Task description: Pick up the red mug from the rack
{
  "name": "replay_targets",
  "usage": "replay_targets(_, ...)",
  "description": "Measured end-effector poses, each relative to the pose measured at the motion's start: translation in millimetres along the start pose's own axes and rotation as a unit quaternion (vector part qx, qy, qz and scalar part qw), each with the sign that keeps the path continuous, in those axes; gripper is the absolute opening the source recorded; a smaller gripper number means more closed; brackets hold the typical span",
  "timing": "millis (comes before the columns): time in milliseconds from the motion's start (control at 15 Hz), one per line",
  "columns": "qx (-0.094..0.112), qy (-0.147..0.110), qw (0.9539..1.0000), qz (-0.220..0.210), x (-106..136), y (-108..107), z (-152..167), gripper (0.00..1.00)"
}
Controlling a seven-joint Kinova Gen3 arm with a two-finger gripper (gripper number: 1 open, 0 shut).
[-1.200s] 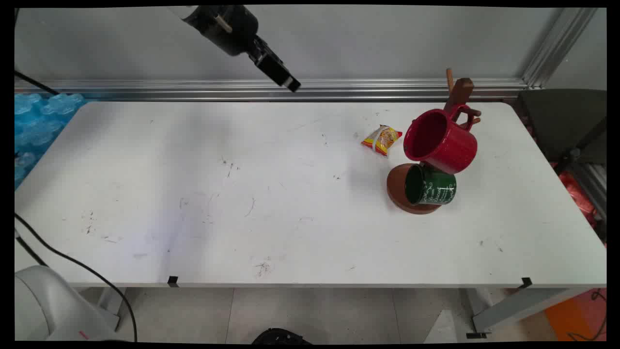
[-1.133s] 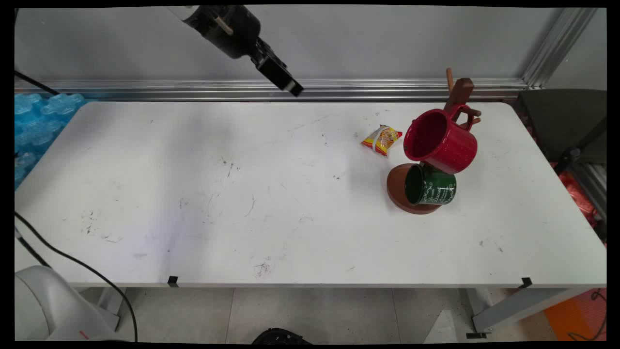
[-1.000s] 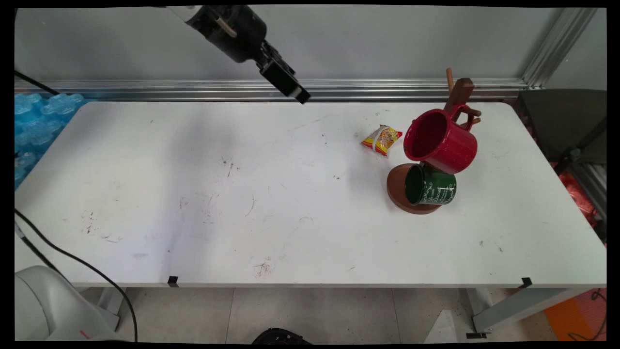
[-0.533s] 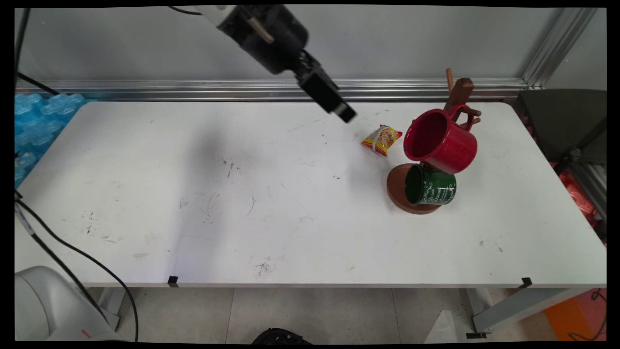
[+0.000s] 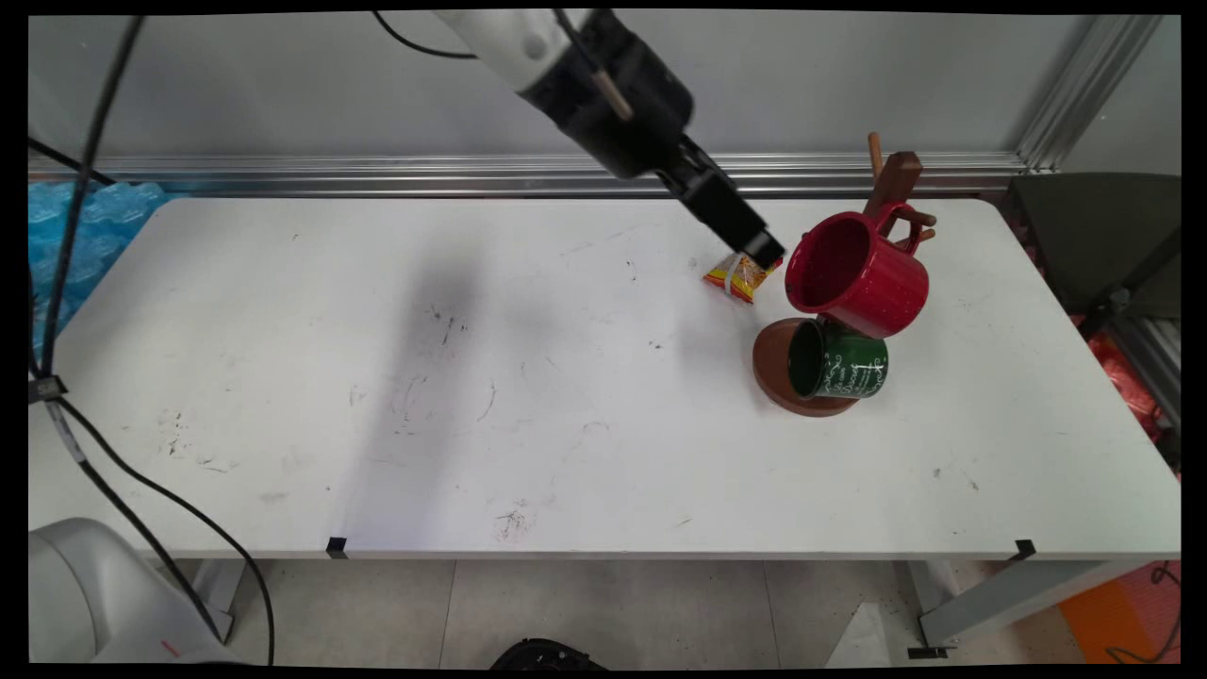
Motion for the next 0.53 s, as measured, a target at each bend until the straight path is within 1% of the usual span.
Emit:
replay_targets(267, -0.006, 0.011, 0.9999, -0.012, 9, 8, 36, 1.00)
replay_targets(533, -0.009, 0.018, 0.9996, -0.019, 15, 12, 61, 1.00)
